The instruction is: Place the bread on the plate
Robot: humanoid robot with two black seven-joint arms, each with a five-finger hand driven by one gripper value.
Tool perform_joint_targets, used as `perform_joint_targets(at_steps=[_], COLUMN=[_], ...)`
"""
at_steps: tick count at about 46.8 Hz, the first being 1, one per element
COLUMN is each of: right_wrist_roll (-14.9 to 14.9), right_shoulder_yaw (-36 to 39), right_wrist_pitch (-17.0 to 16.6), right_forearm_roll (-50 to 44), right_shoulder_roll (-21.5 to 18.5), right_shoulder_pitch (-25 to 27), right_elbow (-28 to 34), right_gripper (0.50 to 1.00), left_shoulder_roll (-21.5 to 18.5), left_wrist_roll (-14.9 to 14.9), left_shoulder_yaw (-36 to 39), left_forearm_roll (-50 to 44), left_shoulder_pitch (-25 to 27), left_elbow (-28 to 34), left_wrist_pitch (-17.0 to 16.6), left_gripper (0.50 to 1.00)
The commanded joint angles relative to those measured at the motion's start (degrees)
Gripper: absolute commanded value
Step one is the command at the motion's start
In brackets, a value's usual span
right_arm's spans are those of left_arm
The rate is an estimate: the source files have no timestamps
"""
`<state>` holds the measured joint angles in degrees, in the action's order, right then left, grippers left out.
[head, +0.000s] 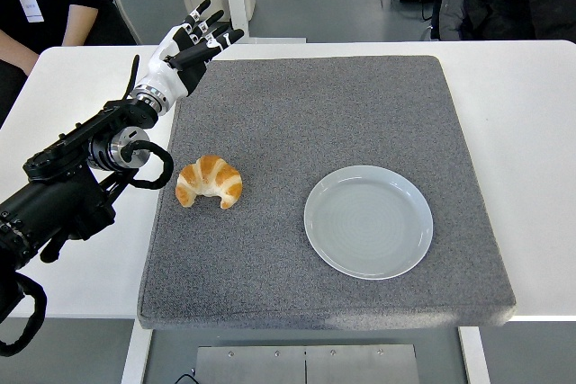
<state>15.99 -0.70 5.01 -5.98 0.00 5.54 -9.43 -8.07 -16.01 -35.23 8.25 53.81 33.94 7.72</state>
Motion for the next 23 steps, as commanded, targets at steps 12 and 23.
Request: perform_joint_targets(at_steps=[12,23], right_wrist_roll=[0.0,0.0], right_shoulder_yaw=[0.0,0.0], right_wrist_pitch=[0.0,0.0], right_forearm_roll=[0.0,0.0], right_shoulder_roll=[0.0,0.0], right_shoulder_pitch=[0.0,0.0], right_elbow=[-0.1,-0.1], right_gripper=[1.0,1.0], left_shoulder_roll=[-0.3,-2.1], left_wrist_roll=[0.6,5.7], left_shoulder_yaw=[0.0,-0.1], left_forearm_roll=[0.0,0.0], left_shoulder_pitch=[1.4,3.1], left_elbow=[0.7,1.4], left_wrist_pitch=[0.0,0.0], left_gripper=[0.969,0.963])
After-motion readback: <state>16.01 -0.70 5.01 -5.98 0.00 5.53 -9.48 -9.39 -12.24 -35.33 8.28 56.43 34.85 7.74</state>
